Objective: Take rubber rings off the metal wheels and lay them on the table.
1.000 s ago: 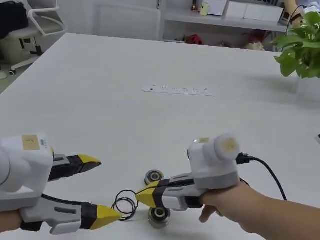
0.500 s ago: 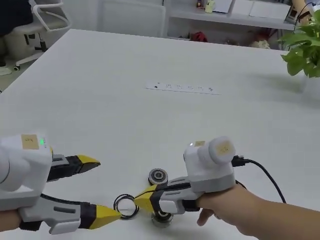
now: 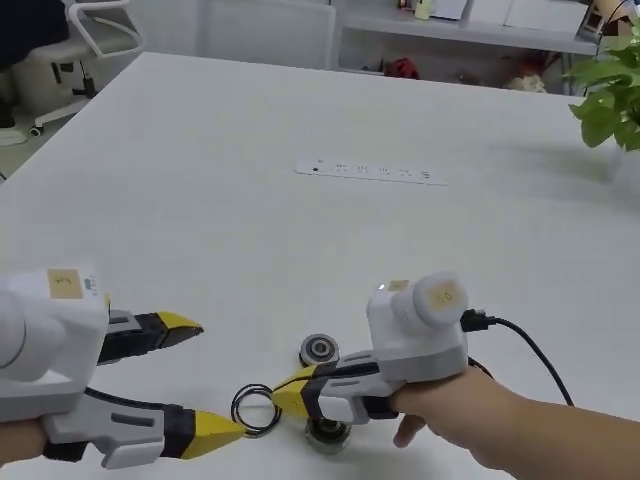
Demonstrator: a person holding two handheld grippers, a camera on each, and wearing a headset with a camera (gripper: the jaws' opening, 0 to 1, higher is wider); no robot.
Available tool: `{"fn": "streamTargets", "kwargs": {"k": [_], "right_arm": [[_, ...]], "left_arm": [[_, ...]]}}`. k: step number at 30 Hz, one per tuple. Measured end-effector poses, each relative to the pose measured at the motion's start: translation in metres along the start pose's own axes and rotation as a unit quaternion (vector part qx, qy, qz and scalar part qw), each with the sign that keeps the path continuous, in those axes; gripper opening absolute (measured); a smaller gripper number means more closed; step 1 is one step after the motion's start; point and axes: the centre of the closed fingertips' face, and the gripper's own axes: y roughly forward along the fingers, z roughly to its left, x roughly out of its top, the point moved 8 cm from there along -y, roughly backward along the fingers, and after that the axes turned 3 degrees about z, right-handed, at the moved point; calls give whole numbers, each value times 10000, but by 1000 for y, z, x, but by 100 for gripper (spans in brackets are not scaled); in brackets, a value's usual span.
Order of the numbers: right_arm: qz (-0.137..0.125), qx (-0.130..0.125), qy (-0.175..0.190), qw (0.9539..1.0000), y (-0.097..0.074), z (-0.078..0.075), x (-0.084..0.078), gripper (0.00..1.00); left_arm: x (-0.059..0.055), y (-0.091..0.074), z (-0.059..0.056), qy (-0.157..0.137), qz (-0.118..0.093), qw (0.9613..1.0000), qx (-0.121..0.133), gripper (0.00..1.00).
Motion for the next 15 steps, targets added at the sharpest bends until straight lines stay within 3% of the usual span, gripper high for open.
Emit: {"fn": "streamTargets", "kwargs": {"k": [15], "right_arm": [[-120,-112,-10,9999,-8,-2,4,8]], "left_arm": [[3,1,-1,-5,19,10000,-16,67]]}}
